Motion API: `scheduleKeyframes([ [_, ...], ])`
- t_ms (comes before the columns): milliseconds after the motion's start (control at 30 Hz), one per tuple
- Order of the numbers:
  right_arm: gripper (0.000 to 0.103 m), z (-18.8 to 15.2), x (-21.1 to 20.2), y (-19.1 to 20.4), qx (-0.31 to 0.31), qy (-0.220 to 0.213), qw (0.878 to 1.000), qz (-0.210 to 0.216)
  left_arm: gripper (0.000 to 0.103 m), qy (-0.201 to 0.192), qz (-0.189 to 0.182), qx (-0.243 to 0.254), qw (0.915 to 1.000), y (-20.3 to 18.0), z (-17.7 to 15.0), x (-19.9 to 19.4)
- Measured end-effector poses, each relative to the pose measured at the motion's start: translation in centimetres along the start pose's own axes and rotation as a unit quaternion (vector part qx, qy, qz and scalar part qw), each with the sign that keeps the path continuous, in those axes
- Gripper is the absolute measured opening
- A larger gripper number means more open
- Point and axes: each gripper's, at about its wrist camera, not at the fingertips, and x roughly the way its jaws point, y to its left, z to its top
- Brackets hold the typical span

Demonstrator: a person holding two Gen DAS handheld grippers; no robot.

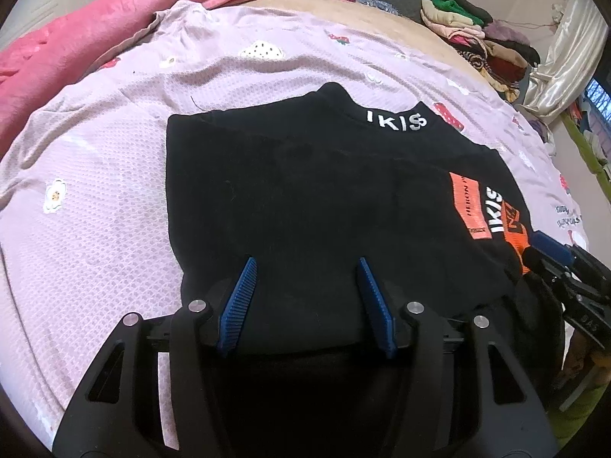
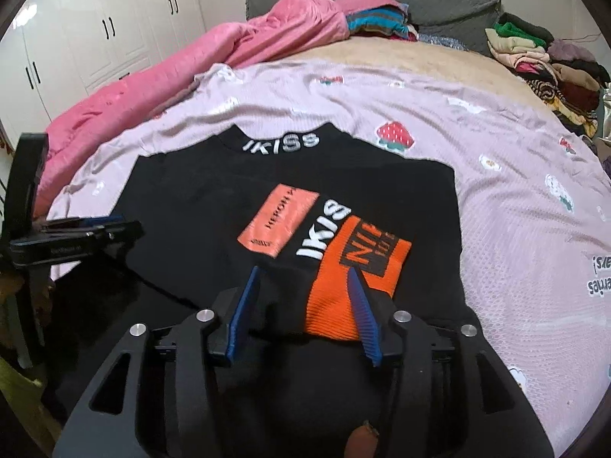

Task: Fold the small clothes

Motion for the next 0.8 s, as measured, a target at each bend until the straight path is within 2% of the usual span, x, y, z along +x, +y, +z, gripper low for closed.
scheduleKeyframes([
  [100,0.063,0.2,-0.8,0.1,0.003,-0.01,1.0,0.002,0.053,-0.006,-0.002,0.001,1.0,-0.3,-0.2,-0.7],
  [167,0.065,0.3,-1.3,0.1,0.003,-0.018,1.0,0.003,0.059,-0.011,-0.003,0.002,0.9999,-0.5,-0.2,-1.2],
  [233,0.076,0.4,-1.8,0.1,0.006,-0.025,1.0,0.003,0.066,-0.019,0.0,0.004,0.9998,-0.8,-0.3,-1.9],
  [367,0.082,0.4,-3.1,0.0,0.013,-0.04,0.999,0.005,0.079,-0.035,0.004,0.003,0.9994,-1.1,-0.2,-3.1],
  [433,0.087,0.4,-3.6,-0.1,0.015,-0.047,0.999,0.005,0.09,-0.044,0.007,-0.001,0.999,-1.2,-0.1,-3.8],
  [500,0.089,0.4,-4.1,-0.2,0.017,-0.052,0.998,0.004,0.093,-0.054,0.01,-0.003,0.9985,-1.2,-0.1,-4.5],
  [633,0.093,0.5,-5.0,-0.3,0.024,-0.063,0.998,0.005,0.093,-0.07,0.014,-0.003,0.9974,-1.4,-0.1,-5.8],
  [800,0.094,0.5,-6.0,-0.1,0.021,-0.072,0.997,0.003,0.093,-0.08,0.018,0.001,0.9966,-1.8,-0.3,-6.8],
])
